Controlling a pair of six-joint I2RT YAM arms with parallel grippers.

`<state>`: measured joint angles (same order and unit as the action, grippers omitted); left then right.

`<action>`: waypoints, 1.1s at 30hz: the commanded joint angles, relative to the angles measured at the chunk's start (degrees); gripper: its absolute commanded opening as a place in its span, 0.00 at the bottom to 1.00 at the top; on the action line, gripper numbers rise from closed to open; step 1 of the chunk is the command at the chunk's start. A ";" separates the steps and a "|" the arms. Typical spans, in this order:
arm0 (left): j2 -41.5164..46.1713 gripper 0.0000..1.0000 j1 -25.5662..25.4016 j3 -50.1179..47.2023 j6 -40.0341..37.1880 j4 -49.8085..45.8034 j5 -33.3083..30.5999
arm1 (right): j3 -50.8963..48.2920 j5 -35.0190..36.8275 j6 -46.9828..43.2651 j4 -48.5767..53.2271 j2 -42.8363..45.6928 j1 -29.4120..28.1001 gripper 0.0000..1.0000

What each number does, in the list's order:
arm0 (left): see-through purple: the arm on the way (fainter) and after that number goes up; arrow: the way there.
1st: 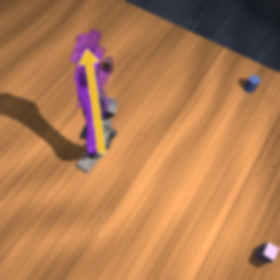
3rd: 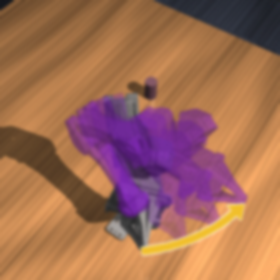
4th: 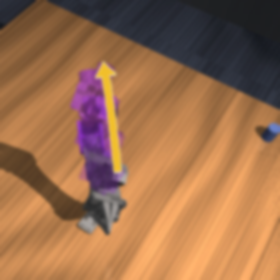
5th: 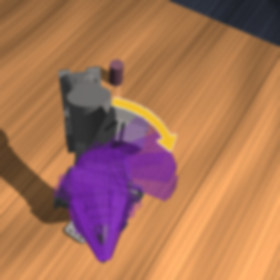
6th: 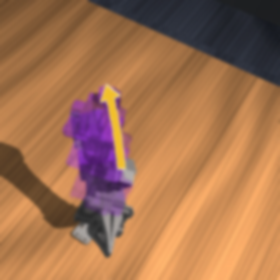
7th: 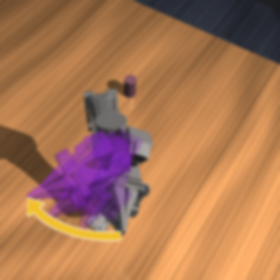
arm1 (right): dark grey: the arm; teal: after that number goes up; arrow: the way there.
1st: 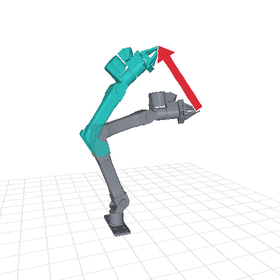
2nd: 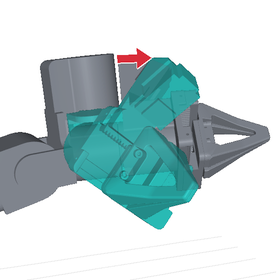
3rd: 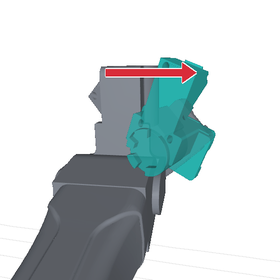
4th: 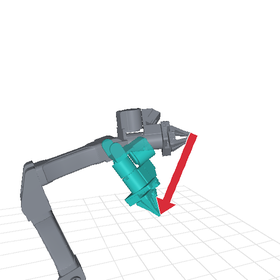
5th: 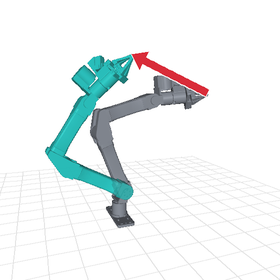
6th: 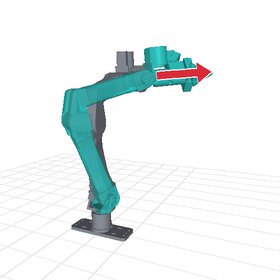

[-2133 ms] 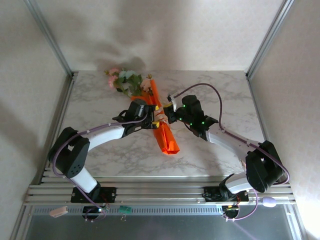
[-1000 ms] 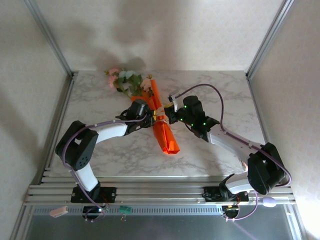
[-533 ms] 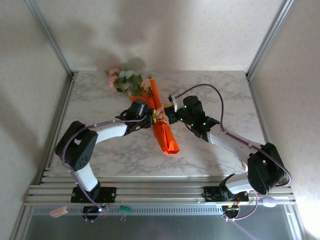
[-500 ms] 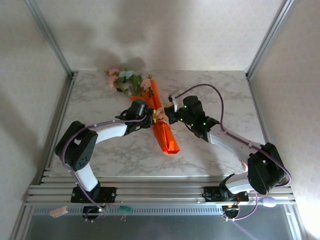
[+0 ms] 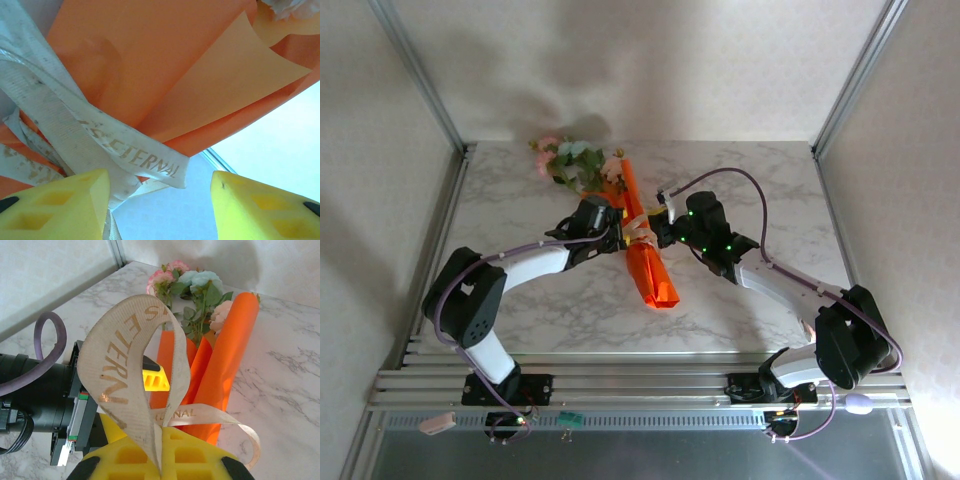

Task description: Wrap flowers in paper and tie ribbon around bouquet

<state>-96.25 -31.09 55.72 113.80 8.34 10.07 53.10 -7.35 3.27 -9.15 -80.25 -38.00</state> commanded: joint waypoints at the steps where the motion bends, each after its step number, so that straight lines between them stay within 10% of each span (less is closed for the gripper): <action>1: 0.12 0.55 -0.78 1.33 24.11 -0.21 1.16 | 0.69 -0.37 0.08 -0.17 -0.36 0.26 0.00; 24: -7.98 0.61 -0.55 8.25 24.48 -4.33 5.75 | 0.95 0.01 -0.02 -0.13 -0.69 0.23 0.00; 33: -7.73 0.23 0.29 8.18 21.32 -5.41 5.47 | 1.08 0.57 -0.02 -0.09 -0.86 0.25 0.00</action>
<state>-103.55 -31.62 62.59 113.80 4.80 15.40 53.12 -7.29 3.27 -9.15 -80.58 -38.00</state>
